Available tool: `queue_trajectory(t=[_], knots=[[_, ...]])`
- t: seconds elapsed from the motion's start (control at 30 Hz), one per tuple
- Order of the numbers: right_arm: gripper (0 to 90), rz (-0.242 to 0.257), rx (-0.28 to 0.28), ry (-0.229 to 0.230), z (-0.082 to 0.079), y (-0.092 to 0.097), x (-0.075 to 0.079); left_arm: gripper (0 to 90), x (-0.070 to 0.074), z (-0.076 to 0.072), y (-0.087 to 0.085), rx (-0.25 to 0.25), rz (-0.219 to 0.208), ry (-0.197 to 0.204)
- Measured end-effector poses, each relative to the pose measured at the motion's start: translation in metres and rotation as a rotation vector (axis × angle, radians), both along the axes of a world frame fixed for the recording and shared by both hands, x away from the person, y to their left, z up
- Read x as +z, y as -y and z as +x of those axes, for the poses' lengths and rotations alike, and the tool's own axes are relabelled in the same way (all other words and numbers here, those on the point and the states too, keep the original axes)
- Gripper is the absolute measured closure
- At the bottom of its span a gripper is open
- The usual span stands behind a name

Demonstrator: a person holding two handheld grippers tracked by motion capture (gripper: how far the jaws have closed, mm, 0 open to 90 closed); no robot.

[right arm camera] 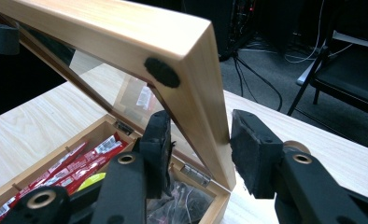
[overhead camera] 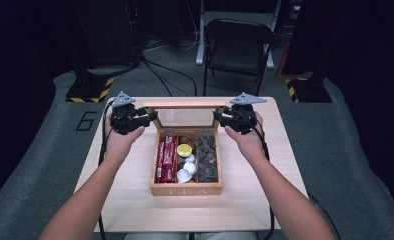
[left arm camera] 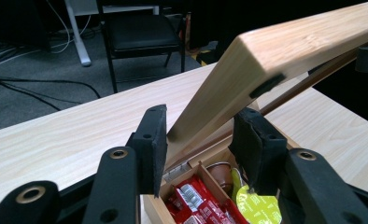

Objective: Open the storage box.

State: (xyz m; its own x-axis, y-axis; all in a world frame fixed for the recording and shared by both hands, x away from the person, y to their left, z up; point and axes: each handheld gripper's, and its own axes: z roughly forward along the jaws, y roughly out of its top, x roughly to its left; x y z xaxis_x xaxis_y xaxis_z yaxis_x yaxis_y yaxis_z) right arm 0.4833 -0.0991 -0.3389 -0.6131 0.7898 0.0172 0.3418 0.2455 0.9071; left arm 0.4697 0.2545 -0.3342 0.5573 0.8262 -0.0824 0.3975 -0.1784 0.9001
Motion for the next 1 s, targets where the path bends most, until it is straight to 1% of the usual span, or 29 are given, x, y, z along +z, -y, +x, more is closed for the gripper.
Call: queue_trajectory(t=[0.13,0.27,0.33,0.37,0.43,0.67,0.77,0.83,0.9,1.0], knots=[[56.8,0.004,-0.006,-0.009,0.003,-0.001,0.000,57.2,0.001,0.003,-0.001,-0.005,-0.002,0.002],[56.4,-0.012,-0.007,-0.003,0.007,-0.003,-0.001,58.6,0.001,0.007,-0.002,-0.005,-0.003,0.006],[56.1,-0.014,-0.011,-0.001,0.009,-0.003,-0.002,59.6,0.001,0.008,-0.002,-0.001,-0.003,0.004],[55.6,-0.017,-0.009,0.002,0.011,-0.004,-0.003,59.6,0.001,0.010,-0.003,0.004,-0.016,0.003],[54.7,-0.019,-0.012,0.002,0.012,-0.004,-0.005,59.7,0.001,0.011,-0.002,0.008,-0.020,0.004],[54.6,-0.029,-0.010,0.002,0.018,-0.005,-0.009,60.3,0.000,0.016,-0.003,0.008,-0.020,0.011],[54.7,-0.026,-0.013,-0.002,0.020,-0.005,-0.012,60.3,-0.001,0.018,-0.001,0.015,-0.004,0.005],[54.7,-0.025,-0.014,0.001,0.022,-0.005,-0.014,60.4,-0.002,0.020,-0.001,0.016,-0.007,0.007],[54.7,-0.021,-0.017,0.000,0.023,-0.005,-0.016,60.4,-0.003,0.021,-0.002,0.012,-0.017,0.001],[54.8,-0.018,-0.023,-0.014,0.026,-0.005,-0.020,60.4,-0.004,0.024,-0.003,0.012,-0.020,-0.005]])
